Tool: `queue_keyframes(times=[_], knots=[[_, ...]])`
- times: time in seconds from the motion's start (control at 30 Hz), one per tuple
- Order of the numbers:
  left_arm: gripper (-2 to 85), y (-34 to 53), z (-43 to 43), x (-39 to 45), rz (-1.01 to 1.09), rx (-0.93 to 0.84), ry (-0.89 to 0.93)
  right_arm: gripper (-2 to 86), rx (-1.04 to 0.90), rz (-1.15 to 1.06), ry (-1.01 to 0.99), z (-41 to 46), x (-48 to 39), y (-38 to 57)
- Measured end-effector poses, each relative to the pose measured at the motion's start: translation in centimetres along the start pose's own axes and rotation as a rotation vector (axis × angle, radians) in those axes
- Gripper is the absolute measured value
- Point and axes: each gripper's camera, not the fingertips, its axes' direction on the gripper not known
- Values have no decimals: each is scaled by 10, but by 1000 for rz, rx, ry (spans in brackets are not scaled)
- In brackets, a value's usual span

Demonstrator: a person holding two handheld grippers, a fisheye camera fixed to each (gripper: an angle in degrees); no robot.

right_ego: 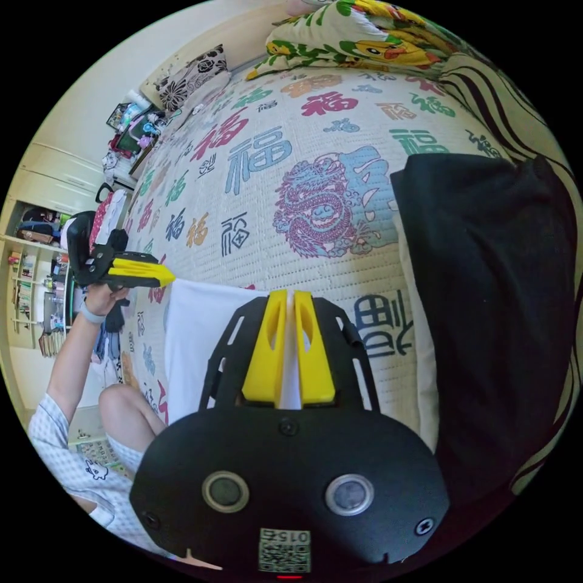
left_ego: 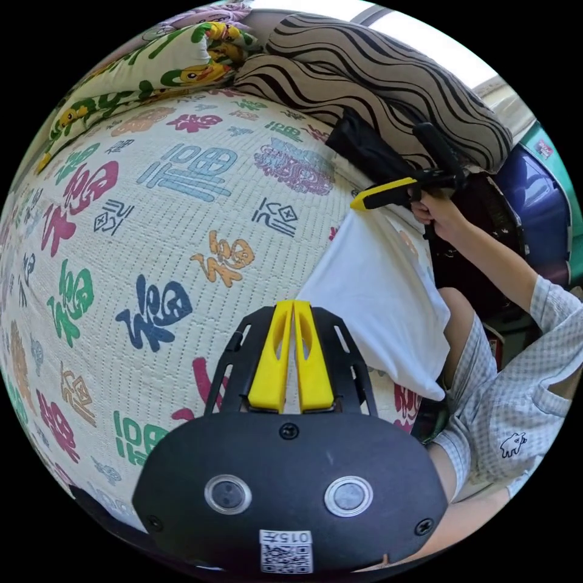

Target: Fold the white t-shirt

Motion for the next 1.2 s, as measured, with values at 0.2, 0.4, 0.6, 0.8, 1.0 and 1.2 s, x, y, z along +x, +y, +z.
queue_keyframes(times=[0.2,0.4,0.6,0.8,1.0,1.2], knots=[[5,33,-3,0,-169,9,-286,70,59,9,1,-19,-2,25],[83,124,-18,70,-328,149,79,114,-4,-32,-64,-46,7,137],[105,196,59,121,-576,63,299,106,-169,102,-189,-8,23,224],[26,212,94,118,-625,8,321,10,-188,86,-247,-4,25,235],[14,220,75,126,-613,4,186,22,-177,75,-179,-15,23,246],[54,232,72,119,-684,22,175,50,-169,75,14,-21,12,248]])
